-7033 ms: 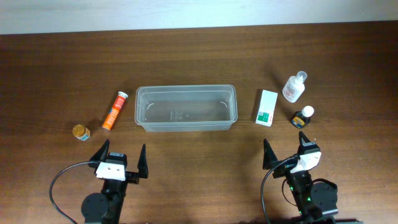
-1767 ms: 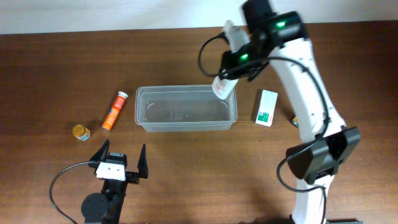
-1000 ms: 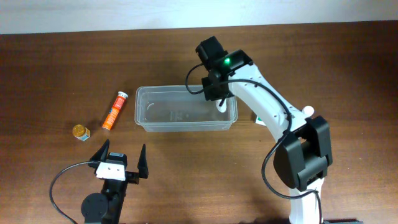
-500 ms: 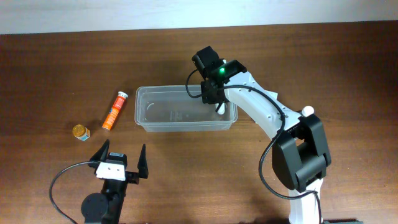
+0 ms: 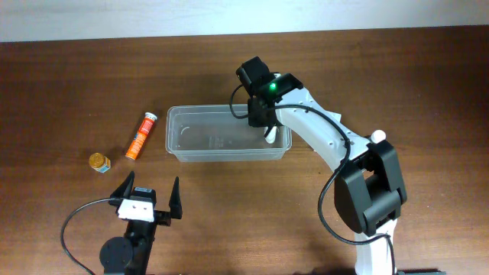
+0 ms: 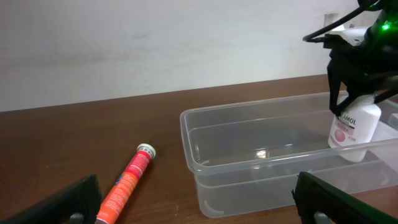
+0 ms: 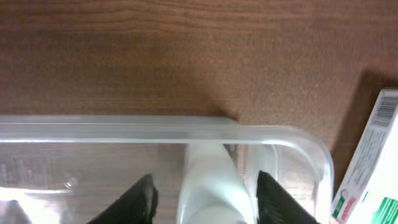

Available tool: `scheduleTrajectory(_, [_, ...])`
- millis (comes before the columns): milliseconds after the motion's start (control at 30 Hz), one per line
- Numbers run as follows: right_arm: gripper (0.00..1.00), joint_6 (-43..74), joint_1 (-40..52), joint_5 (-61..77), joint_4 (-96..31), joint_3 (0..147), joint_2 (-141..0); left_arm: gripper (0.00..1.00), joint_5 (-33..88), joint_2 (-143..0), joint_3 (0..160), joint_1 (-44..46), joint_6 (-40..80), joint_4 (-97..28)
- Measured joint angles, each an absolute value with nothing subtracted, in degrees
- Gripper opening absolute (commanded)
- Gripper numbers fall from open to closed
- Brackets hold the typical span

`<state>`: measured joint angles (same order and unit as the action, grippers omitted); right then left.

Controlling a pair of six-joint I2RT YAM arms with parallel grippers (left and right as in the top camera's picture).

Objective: Pack container
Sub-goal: 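Carry the lotion bottle into the container's right end and release, then move the right gripper to the brown syrup bottle and grasp it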

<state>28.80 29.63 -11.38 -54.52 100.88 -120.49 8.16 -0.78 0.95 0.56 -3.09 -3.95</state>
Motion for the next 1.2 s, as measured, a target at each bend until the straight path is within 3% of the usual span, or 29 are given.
scheduleTrajectory(400, [0.67,28.2,29.6,-11.6,-61.8,106.7,-120.5,0.99,8.2,-0.8,1.0,0.6,-3.1,-3.9])
scheduleTrajectory(700, [0.70,26.3,28.1,-11.6,-80.2,125.0,-115.0,0.99,8.1,-0.8,1.0,0.6,-3.1,-3.9])
scheduleTrajectory(1000, [0.71,26.1,13.6,-11.6,-95.7,127.3,-109.3,0.99,8.1,-0.8,1.0,0.6,-3.1,-3.9])
scheduleTrajectory(1200, [0.74,24.8,2.4,-11.3,-96.9,124.7,-109.3,0.99,8.2,-0.8,1.0,0.6,-3.1,-3.9])
